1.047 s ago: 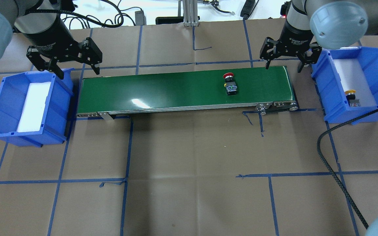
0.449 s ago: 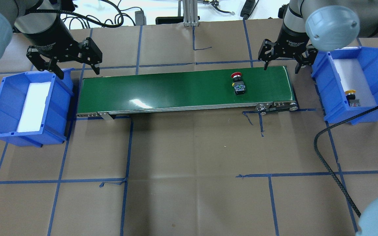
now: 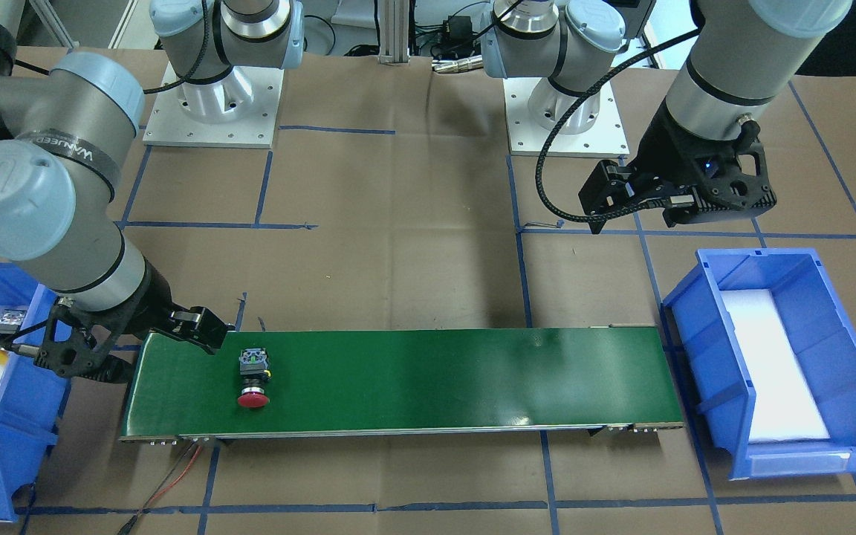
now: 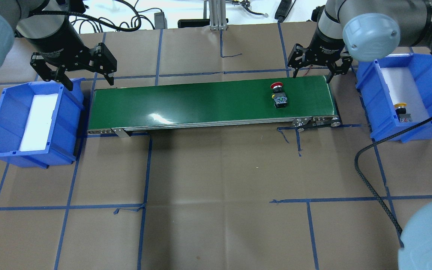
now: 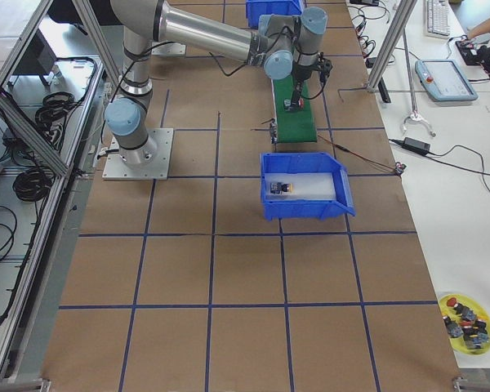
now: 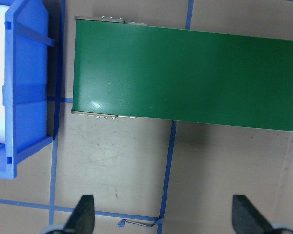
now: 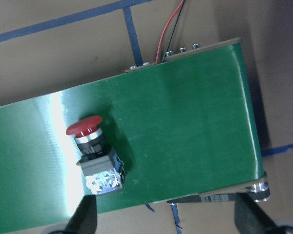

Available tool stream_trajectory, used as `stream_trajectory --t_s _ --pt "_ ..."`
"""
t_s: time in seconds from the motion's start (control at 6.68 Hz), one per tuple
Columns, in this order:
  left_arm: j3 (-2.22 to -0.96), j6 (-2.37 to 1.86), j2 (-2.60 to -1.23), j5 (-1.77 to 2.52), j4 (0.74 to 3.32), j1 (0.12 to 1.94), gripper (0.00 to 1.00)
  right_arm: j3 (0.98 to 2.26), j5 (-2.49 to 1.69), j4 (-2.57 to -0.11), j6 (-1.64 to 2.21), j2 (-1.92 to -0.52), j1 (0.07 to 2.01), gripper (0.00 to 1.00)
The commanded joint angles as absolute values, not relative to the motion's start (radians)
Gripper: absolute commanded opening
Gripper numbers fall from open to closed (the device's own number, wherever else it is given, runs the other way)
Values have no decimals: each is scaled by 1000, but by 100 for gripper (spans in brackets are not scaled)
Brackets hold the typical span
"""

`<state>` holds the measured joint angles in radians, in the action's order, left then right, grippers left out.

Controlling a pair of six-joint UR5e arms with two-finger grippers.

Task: Transport two buttons from left to right
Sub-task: 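Lower the right gripper onto the red push-button at the belt end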

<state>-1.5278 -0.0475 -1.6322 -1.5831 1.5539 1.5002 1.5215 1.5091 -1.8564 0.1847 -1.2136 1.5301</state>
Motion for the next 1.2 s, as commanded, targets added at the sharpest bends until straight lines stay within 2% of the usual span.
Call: stream_trajectory --t_s 0.0,0.6,0.75,0.9,1.05 --pt "-1528 -48 -1632 -1583 1554 1500 100 1522 1470 -1893 184 -1149 1531 99" --pt "-1528 -48 -1632 -1583 1554 1500 100 1580 1474 -1983 170 -1105 1562 99" --pt "-1528 -49 -1632 -1583 1554 1500 100 1583 1483 -1980 164 -1091 1560 89" --pt "-1528 -48 -1632 -1583 1554 1500 100 1582 1491 -1980 97 -1083 1556 67" --pt "-1528 -49 -1632 -1583 1554 1500 100 1580 1520 -1979 42 -1080 1548 40"
